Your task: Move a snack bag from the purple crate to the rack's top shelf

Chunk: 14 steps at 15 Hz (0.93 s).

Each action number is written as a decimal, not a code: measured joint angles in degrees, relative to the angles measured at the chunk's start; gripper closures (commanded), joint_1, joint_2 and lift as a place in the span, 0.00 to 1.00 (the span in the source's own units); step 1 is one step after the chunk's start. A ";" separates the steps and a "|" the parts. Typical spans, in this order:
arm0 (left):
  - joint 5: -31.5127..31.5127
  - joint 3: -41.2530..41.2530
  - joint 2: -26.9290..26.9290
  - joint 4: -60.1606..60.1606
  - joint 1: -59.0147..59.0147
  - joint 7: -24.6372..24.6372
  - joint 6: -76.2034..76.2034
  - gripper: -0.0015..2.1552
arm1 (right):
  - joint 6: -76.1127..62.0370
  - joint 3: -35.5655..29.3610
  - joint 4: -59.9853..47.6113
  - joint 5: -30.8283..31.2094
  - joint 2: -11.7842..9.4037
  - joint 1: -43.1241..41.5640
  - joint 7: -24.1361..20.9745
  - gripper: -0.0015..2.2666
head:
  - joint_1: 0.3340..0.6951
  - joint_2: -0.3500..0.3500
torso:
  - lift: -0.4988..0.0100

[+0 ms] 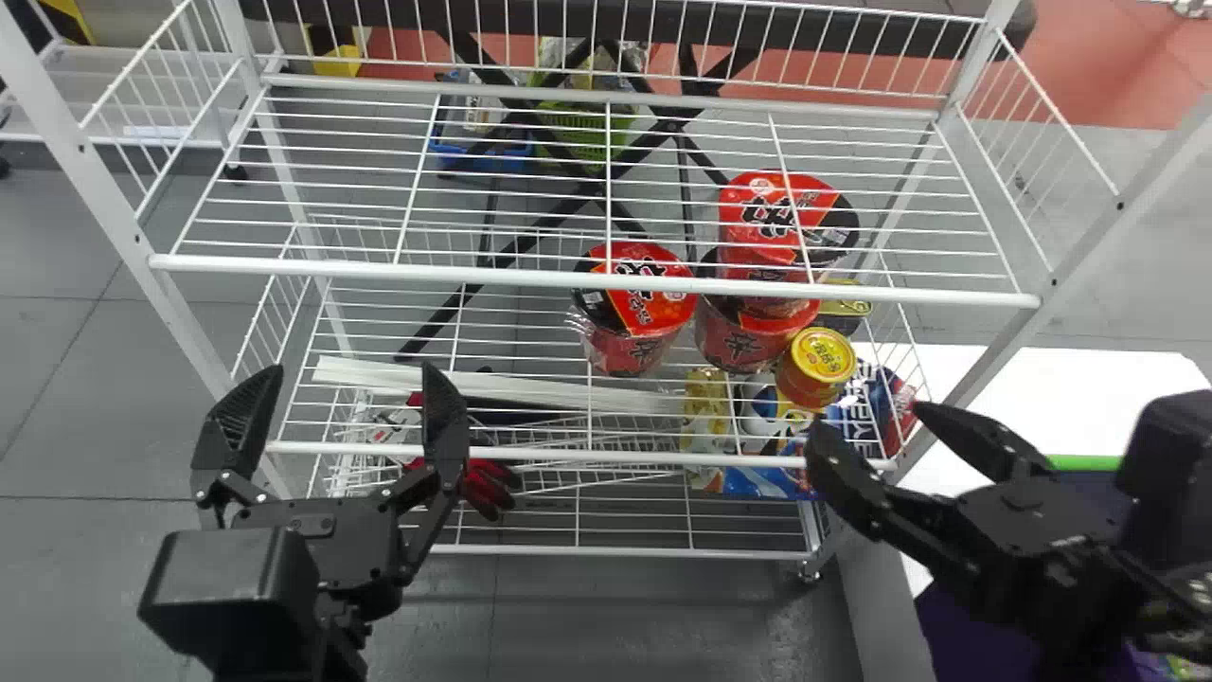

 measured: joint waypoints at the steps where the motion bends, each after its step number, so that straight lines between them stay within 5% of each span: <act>1: 0.05 0.03 -0.01 0.40 -0.09 0.00 0.00 0.04 | 3.04 -2.67 -2.35 -1.79 -0.06 1.09 -0.48 0.05 | 1.00 0.33 | 0.09; 4: 0.61 0.24 -0.02 1.49 -0.53 -0.03 -0.03 0.04 | 12.08 -14.63 -6.86 -9.69 0.45 3.87 0.24 0.05 | 1.00 0.20 | 0.09; 6: 0.72 -0.03 -0.02 1.82 -1.26 -0.08 0.37 0.04 | 17.84 -23.00 -8.13 -13.10 3.84 3.97 2.76 0.05 | 1.00 0.12 | 0.09; 8: 0.57 -0.50 -0.08 2.15 -1.81 -0.08 0.96 0.04 | 28.97 -35.93 -6.94 -17.74 6.53 -0.33 10.05 0.05 | 1.00 0.00 | 0.09; 11: 0.77 -0.76 -0.06 3.05 -2.17 -0.08 1.05 0.04 | 47.28 -56.53 -2.73 -17.54 6.93 -15.09 22.64 0.05 | 1.00 0.00 | 0.09; 14: 1.01 -1.05 -0.24 4.09 -2.73 -0.08 1.05 0.04 | 49.37 -65.39 1.86 -15.04 6.95 -19.35 27.69 0.05 | 1.00 0.00 | 0.09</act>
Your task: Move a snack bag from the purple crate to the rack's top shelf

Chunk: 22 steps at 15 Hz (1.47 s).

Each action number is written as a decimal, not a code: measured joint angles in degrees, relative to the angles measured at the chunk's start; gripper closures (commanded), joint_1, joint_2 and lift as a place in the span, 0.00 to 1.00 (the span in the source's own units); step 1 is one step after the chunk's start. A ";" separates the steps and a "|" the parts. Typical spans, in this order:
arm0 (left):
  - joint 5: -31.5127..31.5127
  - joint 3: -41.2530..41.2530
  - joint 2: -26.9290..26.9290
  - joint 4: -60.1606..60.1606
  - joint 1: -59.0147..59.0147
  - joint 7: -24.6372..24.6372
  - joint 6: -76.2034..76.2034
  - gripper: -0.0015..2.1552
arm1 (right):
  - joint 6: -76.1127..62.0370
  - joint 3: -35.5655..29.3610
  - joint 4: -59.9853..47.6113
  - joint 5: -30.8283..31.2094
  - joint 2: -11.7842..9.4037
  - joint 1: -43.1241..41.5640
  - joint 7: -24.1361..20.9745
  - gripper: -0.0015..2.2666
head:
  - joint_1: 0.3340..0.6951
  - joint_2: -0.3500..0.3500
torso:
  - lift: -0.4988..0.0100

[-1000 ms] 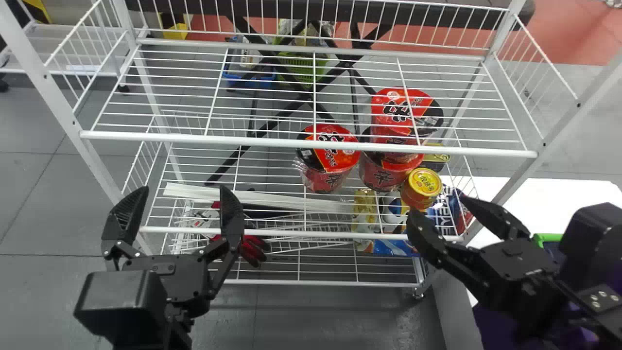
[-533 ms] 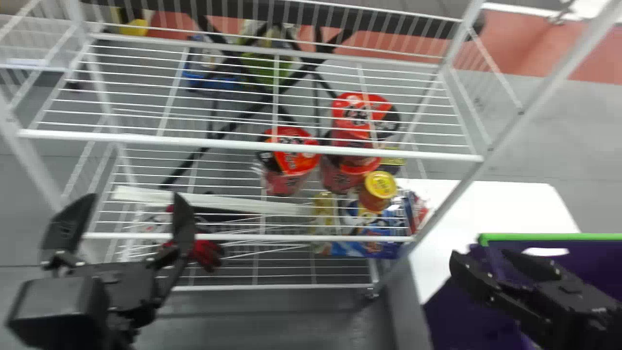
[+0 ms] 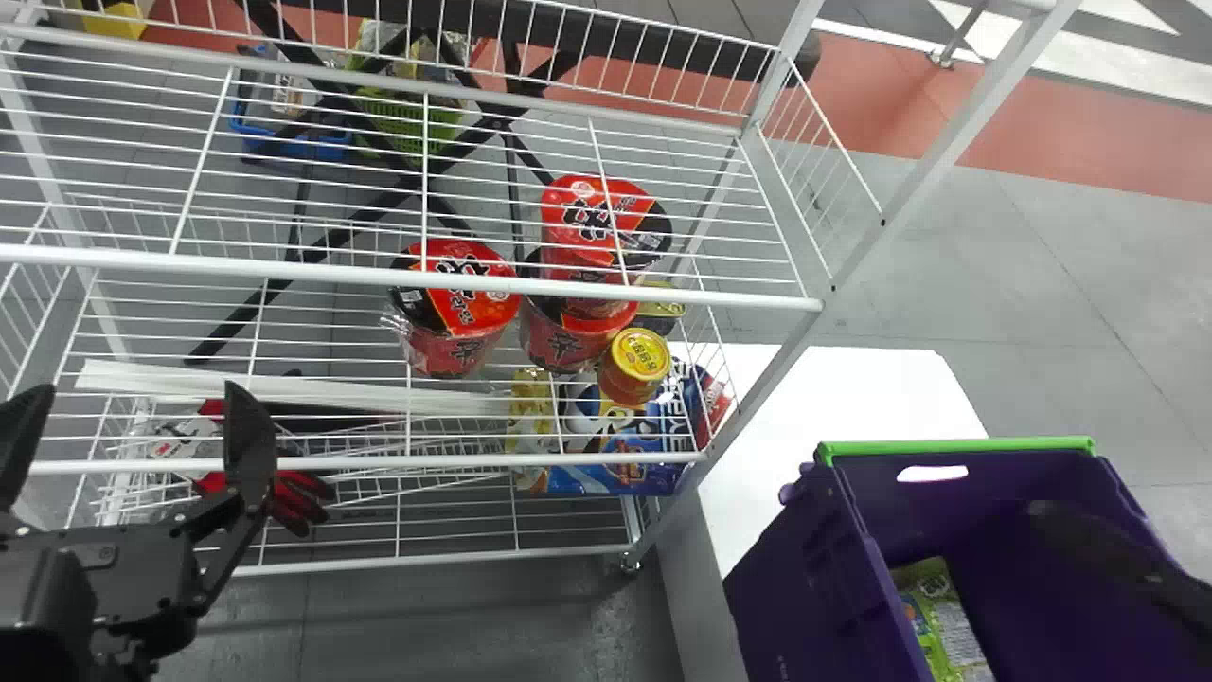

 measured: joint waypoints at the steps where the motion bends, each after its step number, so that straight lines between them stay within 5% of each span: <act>1: 0.01 -0.18 -0.07 0.25 -0.17 0.00 0.00 0.04 | 0.08 -1.03 1.87 1.99 -0.14 -0.04 2.59 0.05 | 1.00 0.00 | 0.09; 7: -0.14 -0.24 -0.14 1.21 -0.31 0.09 0.02 0.04 | 0.14 0.84 14.73 20.55 -8.72 0.54 19.05 0.05 | 1.00 0.00 | 0.09; 13: -0.65 -0.22 -0.22 1.68 -0.57 0.53 1.13 0.04 | -4.15 12.34 20.95 43.43 -12.22 1.80 33.91 0.05 | 1.00 0.00 | 0.09; 16: -0.59 -0.10 -0.25 2.12 -1.30 0.66 2.98 0.04 | -13.40 18.96 26.35 52.84 -12.83 2.32 36.84 0.05 | 1.00 0.00 | 0.09; 22: -0.02 0.18 -0.57 3.14 -3.13 0.61 6.97 0.04 | -29.00 27.73 42.72 61.44 -15.58 3.31 36.86 0.05 | 1.00 0.00 | 0.09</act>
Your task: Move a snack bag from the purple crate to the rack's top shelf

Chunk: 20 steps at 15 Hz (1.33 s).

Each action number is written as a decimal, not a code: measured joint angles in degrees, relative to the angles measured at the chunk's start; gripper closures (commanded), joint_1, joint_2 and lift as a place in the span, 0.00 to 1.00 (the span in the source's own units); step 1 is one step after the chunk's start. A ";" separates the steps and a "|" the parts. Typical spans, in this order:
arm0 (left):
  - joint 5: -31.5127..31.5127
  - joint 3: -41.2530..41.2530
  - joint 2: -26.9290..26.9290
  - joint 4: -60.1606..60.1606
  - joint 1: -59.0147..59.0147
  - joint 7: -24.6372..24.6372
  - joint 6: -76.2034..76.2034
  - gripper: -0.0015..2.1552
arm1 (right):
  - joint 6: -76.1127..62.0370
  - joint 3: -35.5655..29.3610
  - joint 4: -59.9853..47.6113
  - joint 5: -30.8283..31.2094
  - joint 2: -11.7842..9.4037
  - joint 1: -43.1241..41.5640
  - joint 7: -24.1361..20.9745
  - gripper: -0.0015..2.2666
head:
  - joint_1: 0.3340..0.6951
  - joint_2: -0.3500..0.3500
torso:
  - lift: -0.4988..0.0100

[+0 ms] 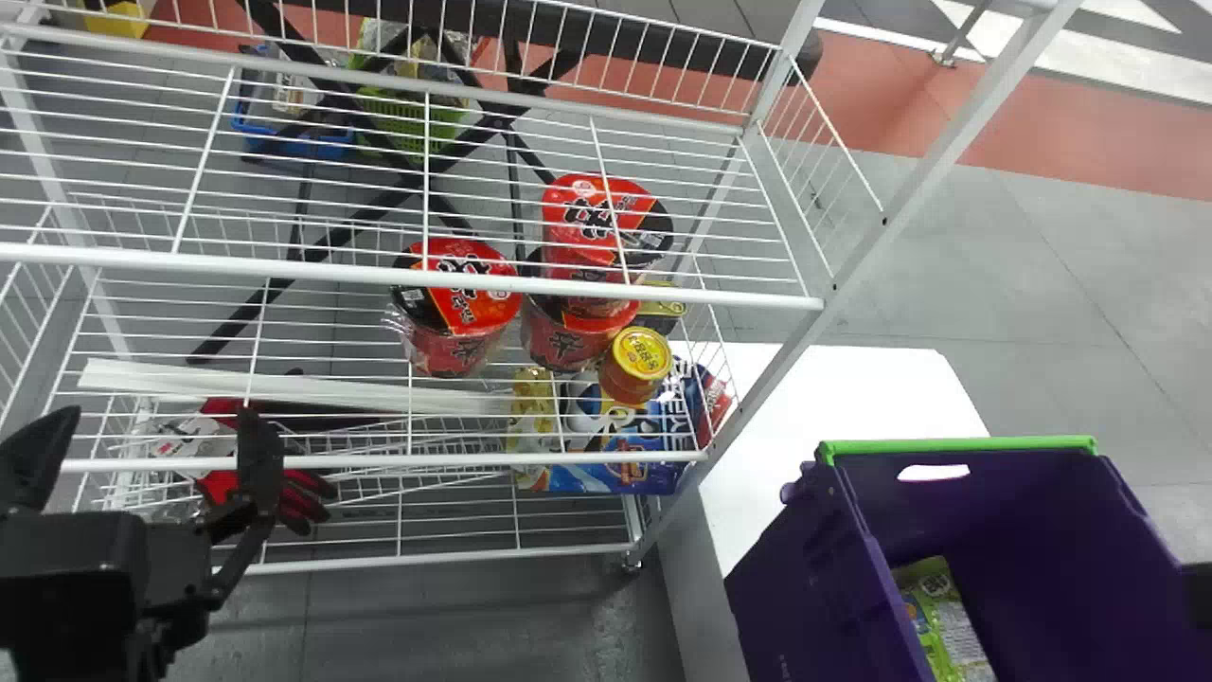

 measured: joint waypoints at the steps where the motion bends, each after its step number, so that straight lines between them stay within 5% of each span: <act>1: 0.24 0.18 -0.02 0.26 -0.24 0.00 0.05 0.04 | -2.38 0.89 2.92 0.68 -0.44 0.45 0.00 0.05 | 1.00 0.00 | 0.09; 13: 1.19 0.46 -0.09 1.15 -1.57 -0.47 0.12 0.04 | -14.92 5.12 20.58 5.86 -3.21 5.30 0.00 0.07 | 1.00 0.00 | 0.09; 20: 2.03 0.73 -0.09 1.95 -1.97 -0.99 -0.69 0.04 | -22.35 5.86 24.73 4.70 -2.00 7.73 0.00 0.07 | 1.00 0.00 | 0.09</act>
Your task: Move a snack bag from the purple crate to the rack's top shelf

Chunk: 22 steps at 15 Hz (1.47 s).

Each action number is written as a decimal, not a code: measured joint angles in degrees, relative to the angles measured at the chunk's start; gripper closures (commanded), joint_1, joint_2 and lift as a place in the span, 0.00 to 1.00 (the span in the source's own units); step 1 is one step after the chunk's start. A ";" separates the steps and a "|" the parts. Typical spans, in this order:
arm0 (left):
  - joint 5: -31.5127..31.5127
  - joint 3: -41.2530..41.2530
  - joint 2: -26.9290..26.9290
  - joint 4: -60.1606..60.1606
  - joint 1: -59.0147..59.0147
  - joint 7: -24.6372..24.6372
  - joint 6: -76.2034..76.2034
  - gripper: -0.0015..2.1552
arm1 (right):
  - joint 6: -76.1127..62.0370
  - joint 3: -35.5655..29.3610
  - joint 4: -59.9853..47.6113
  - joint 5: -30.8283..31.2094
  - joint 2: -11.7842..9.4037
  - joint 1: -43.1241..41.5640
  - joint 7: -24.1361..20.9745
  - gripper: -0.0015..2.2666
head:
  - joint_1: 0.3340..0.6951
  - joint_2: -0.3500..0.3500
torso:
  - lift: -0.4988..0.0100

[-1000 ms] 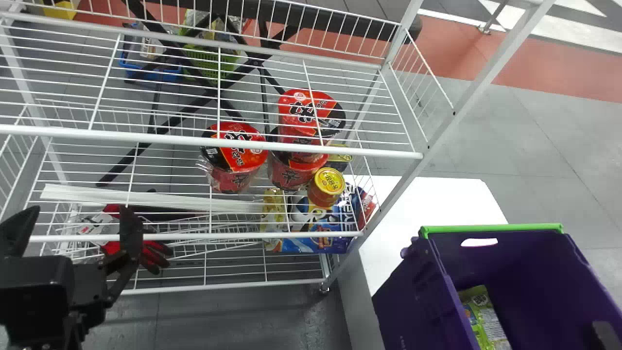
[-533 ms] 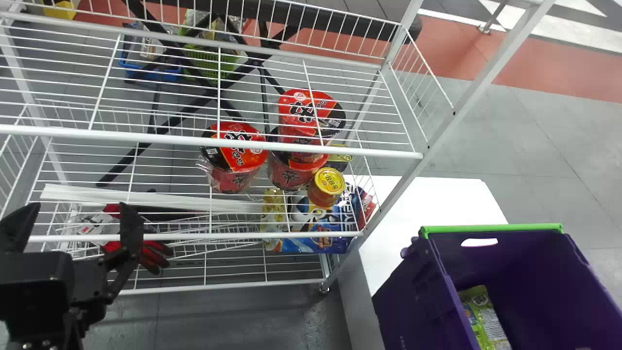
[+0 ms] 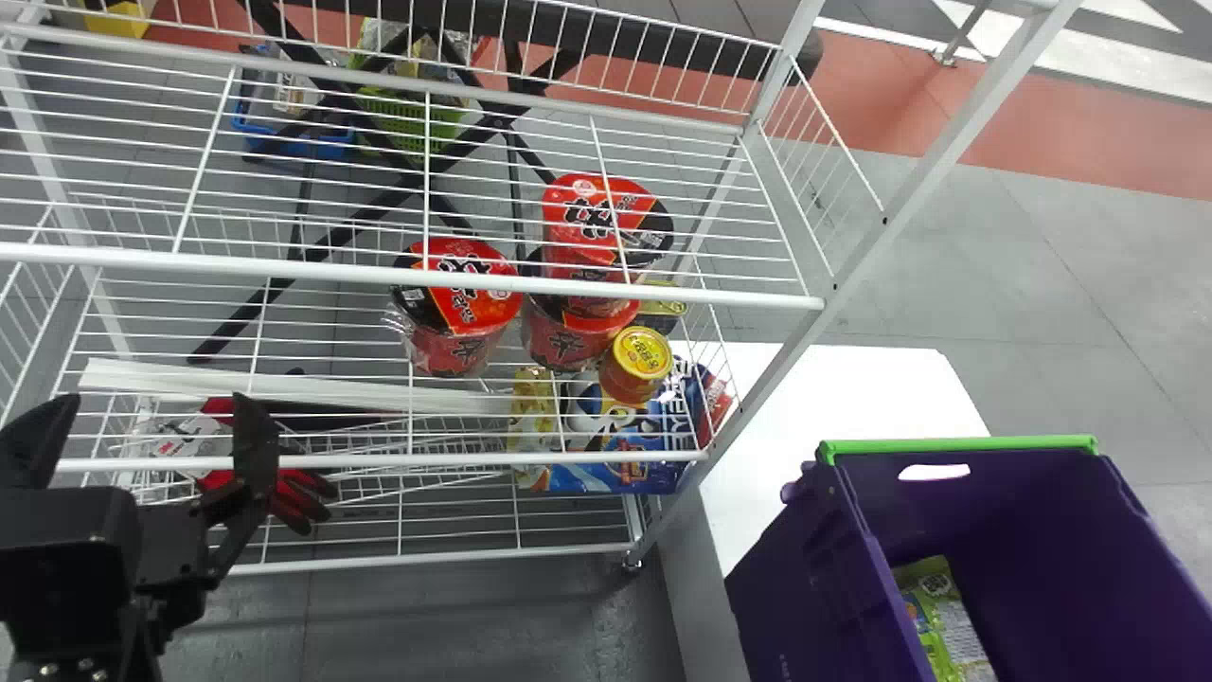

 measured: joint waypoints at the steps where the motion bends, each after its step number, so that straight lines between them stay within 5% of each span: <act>1: 0.12 0.04 0.01 0.52 -0.12 -0.10 -0.44 0.04 | -1.14 0.28 0.34 -0.02 0.48 0.16 0.00 0.07 | 1.00 0.00 | 0.09; 16: 2.60 0.97 0.00 4.28 -1.88 -1.70 -3.63 0.04 | -4.44 0.48 5.60 0.61 1.14 1.30 -0.01 0.07 | 1.00 0.00 | 0.09; 22: 3.33 0.79 0.03 5.03 -2.80 -2.15 -3.71 0.04 | -5.98 0.45 6.56 0.37 2.08 1.18 -4.43 0.07 | 1.00 0.00 | 0.09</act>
